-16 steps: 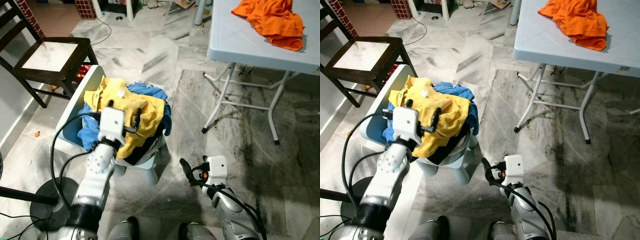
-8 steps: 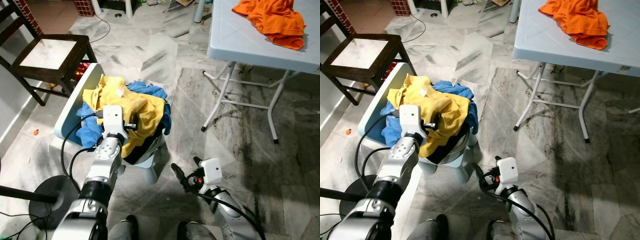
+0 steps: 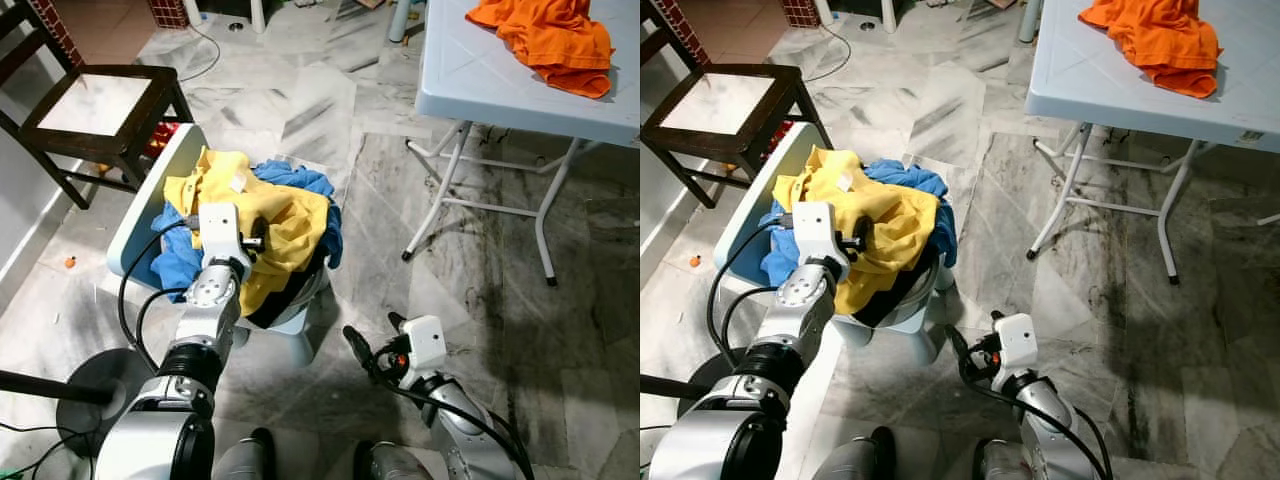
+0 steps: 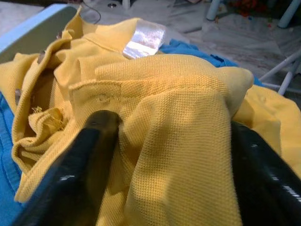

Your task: Hang hanger

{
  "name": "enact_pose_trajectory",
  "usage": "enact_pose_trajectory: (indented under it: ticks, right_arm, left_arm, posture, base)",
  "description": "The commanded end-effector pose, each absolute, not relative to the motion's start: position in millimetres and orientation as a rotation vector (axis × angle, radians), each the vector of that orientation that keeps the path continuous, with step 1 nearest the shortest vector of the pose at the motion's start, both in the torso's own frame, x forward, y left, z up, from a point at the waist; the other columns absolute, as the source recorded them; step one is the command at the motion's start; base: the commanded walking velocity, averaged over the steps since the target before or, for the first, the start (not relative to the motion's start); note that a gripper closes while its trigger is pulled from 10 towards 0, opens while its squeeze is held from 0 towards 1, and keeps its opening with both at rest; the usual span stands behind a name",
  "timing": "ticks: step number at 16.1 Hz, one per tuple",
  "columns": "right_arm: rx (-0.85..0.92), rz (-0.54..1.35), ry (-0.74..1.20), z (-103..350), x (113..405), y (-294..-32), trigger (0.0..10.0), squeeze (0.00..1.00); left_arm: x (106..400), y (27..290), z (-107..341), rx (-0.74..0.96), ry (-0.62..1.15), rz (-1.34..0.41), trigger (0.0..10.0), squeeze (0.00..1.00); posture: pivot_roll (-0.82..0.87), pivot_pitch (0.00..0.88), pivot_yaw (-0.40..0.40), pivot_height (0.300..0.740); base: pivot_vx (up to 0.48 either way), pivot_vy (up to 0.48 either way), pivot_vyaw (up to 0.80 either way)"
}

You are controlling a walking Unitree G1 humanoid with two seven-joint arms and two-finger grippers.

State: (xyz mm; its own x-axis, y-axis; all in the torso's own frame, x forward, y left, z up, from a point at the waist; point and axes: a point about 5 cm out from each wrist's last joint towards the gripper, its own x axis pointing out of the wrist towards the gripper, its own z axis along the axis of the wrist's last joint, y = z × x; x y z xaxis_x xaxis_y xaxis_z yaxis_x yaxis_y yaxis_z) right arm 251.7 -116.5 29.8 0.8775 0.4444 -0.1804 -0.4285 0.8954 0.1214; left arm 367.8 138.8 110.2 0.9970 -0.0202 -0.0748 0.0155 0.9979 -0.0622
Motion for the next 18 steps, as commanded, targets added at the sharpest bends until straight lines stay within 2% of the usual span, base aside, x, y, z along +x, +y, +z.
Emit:
enact_pose_trajectory:
  ticks: [1, 7, 14, 15, 16, 18]
  right_arm:
    - [0.075, 0.463, 0.231, 26.2, 248.3, -115.4, 10.0, 0.00]
    - [0.065, 0.470, 0.238, 24.7, 246.2, -114.6, 10.0, 0.00]
    - [0.057, 0.470, 0.244, 23.9, 245.7, -115.3, 10.0, 0.00]
    - [0.052, 0.475, 0.244, 24.1, 246.2, -114.8, 10.0, 0.00]
    - [0.050, 0.477, 0.244, 24.1, 246.2, -114.6, 10.0, 0.00]
    - [0.048, 0.479, 0.246, 23.8, 246.1, -114.8, 10.0, 0.00]
  left_arm:
    - [367.6, 142.6, 109.0, -0.058, 0.075, -0.005, 0.0, 0.00]
    - [363.0, 146.0, 104.0, -0.029, 0.087, 0.036, 0.0, 0.00]
    - [337.2, 151.1, 71.1, -0.073, 0.175, 0.109, 0.0, 0.00]
    - [336.5, 148.5, 71.3, -0.076, 0.180, 0.082, 5.9, 0.00]
    - [336.9, 148.5, 74.6, -0.041, 0.155, 0.077, 10.0, 0.00]
    - [338.9, 145.3, 83.8, 0.037, 0.098, 0.048, 10.0, 0.00]
  posture:
    - [-0.08, 0.249, 0.000, 0.740]
    - [-0.08, 0.251, 0.001, 0.740]
    - [-0.08, 0.256, -0.004, 0.740]
    - [-0.08, 0.256, -0.005, 0.740]
    - [-0.08, 0.255, -0.005, 0.740]
    - [-0.08, 0.256, -0.010, 0.740]
  base:
    - [0.000, 0.000, 0.00]
    - [0.000, 0.000, 0.00]
    - [0.000, 0.000, 0.00]
    - [0.000, 0.000, 0.00]
    - [0.000, 0.000, 0.00]
    - [0.000, 0.000, 0.00]
